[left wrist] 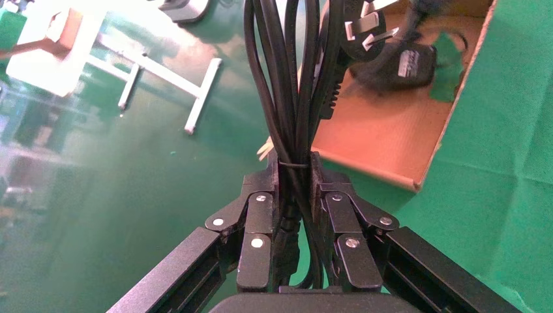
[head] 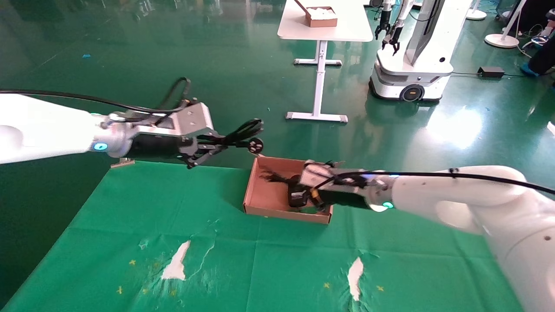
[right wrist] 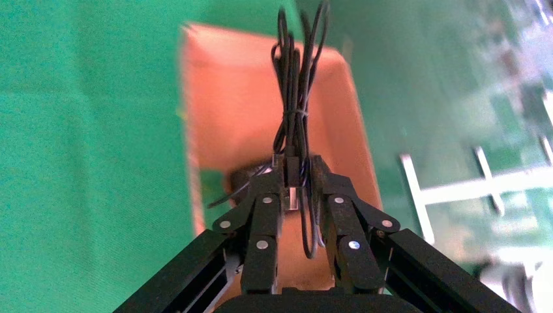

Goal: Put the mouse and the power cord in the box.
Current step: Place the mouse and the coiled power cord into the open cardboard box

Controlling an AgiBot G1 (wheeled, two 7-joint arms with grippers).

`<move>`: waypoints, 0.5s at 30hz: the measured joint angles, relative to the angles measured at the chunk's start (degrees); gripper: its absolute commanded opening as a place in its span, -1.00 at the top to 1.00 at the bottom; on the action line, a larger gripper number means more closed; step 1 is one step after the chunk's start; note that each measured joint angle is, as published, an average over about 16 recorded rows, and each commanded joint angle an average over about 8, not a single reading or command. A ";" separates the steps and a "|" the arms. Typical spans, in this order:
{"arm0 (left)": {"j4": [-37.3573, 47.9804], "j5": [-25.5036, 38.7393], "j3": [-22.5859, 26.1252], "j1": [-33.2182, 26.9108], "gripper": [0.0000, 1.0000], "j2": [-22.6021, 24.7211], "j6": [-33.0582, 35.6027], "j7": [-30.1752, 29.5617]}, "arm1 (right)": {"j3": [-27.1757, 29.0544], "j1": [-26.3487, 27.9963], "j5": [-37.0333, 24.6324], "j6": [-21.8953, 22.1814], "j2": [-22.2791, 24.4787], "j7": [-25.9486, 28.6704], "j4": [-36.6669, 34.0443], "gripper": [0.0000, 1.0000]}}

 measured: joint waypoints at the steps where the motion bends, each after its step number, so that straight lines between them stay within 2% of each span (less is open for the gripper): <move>1: -0.14 0.23 0.16 0.25 1.00 0.55 -0.44 0.15 | 0.14 0.34 0.33 0.46 0.23 -0.03 -0.35 -1.00; 6: -2.67 1.03 1.07 2.63 1.00 3.15 -3.72 0.90 | 1.31 2.85 2.26 1.99 2.36 -0.44 -2.00 -1.00; 9: -5.80 1.06 2.02 4.93 1.00 4.40 -5.89 0.95 | 2.21 4.95 3.53 1.31 4.51 -1.01 -2.52 -1.00; 12: -9.77 0.83 3.61 7.46 1.00 5.23 -7.61 0.46 | 3.07 7.32 4.73 -1.11 7.30 -1.73 -2.62 -1.00; 15: -14.16 0.29 5.69 9.93 1.00 5.64 -8.68 -0.75 | 3.80 9.76 5.81 -5.61 10.65 -2.38 -2.37 -1.00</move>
